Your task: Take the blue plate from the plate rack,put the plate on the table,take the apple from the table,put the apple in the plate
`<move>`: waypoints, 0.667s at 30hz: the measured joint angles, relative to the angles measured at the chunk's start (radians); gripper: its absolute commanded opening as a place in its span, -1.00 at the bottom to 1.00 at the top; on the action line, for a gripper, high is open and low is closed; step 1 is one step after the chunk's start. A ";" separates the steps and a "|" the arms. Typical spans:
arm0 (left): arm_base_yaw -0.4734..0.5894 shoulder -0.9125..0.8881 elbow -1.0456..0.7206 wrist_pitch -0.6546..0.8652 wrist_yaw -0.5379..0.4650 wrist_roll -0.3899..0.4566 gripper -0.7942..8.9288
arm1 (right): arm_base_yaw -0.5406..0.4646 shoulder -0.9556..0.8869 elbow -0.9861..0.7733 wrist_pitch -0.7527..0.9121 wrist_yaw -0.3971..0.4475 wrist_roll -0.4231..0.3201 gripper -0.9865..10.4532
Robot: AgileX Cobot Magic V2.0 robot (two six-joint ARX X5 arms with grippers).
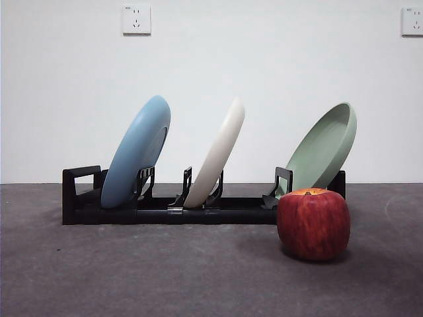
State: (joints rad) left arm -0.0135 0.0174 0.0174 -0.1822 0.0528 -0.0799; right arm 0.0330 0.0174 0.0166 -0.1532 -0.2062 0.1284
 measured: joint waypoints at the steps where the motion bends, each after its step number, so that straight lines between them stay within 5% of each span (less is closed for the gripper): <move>1: 0.000 0.000 0.000 0.002 0.016 -0.003 -0.85 | 0.000 0.000 0.000 0.001 0.000 0.012 -0.83; 13: 0.000 0.023 0.139 -0.005 0.115 -0.212 -0.85 | 0.000 0.048 0.107 0.000 -0.019 0.339 -0.85; 20: 0.000 0.167 0.305 -0.006 0.151 -0.235 -0.85 | 0.000 0.191 0.272 -0.035 -0.060 0.401 -0.85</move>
State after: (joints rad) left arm -0.0135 0.1848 0.3222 -0.1883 0.2035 -0.3153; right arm 0.0330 0.2085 0.2890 -0.1886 -0.2665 0.5289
